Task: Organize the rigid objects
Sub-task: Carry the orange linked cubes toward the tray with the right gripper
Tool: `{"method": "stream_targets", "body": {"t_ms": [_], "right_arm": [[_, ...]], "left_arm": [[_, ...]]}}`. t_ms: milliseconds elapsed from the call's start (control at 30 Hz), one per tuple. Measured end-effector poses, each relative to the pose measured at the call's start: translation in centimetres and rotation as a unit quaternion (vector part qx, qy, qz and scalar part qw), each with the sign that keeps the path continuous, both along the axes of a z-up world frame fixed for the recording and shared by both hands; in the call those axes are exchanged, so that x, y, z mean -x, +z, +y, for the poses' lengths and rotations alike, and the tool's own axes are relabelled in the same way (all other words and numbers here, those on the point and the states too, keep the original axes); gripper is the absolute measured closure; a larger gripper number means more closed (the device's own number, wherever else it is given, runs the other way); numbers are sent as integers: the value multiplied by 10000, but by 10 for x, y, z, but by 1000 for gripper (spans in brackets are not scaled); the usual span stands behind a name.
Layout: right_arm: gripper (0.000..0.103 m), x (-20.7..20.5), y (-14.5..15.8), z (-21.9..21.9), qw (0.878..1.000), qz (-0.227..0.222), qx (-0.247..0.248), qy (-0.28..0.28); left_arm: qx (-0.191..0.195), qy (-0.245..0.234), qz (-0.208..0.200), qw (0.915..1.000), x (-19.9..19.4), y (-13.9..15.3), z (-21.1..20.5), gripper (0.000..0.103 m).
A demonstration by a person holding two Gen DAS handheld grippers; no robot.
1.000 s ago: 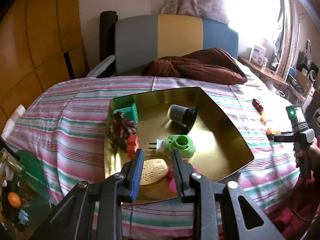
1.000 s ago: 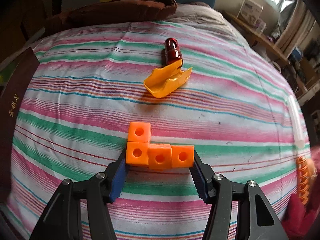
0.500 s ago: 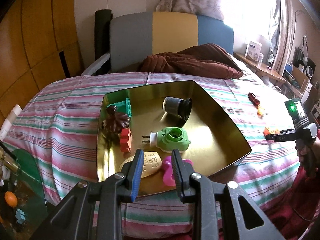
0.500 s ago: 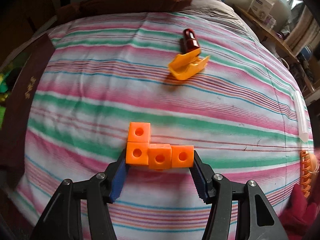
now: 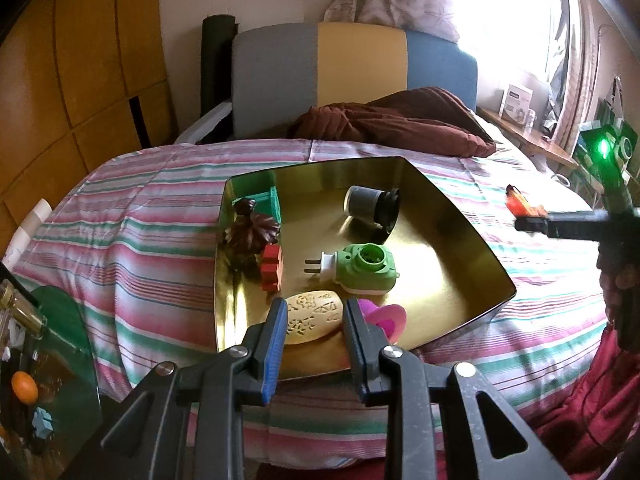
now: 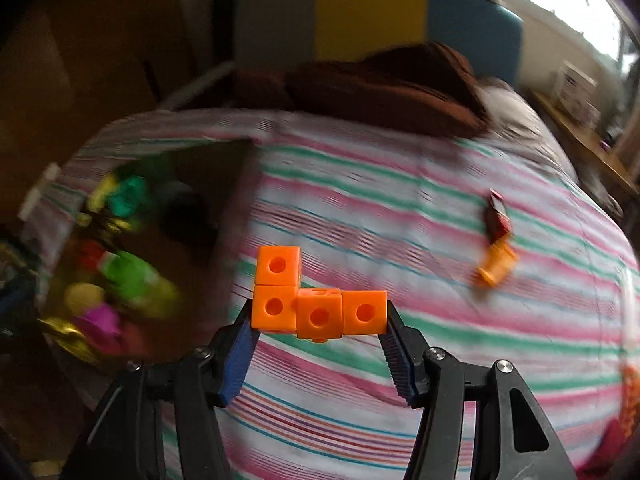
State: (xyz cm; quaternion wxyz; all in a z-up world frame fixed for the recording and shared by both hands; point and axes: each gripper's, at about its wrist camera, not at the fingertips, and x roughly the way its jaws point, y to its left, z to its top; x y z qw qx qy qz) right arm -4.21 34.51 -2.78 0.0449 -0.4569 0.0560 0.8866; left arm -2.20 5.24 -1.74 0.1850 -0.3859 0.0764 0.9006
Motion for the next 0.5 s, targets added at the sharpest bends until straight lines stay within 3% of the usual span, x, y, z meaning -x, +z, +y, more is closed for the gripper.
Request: {"method": "stream_targets", "body": {"t_ms": [300, 500], "right_arm": [[44, 54, 13, -92, 9948, 118, 491, 881], [44, 94, 5, -144, 9901, -83, 559, 1284]], "left_arm": [[-45, 138, -73, 9999, 3, -5, -9, 75], [-100, 460, -142, 9988, 11, -10, -29, 75]]}}
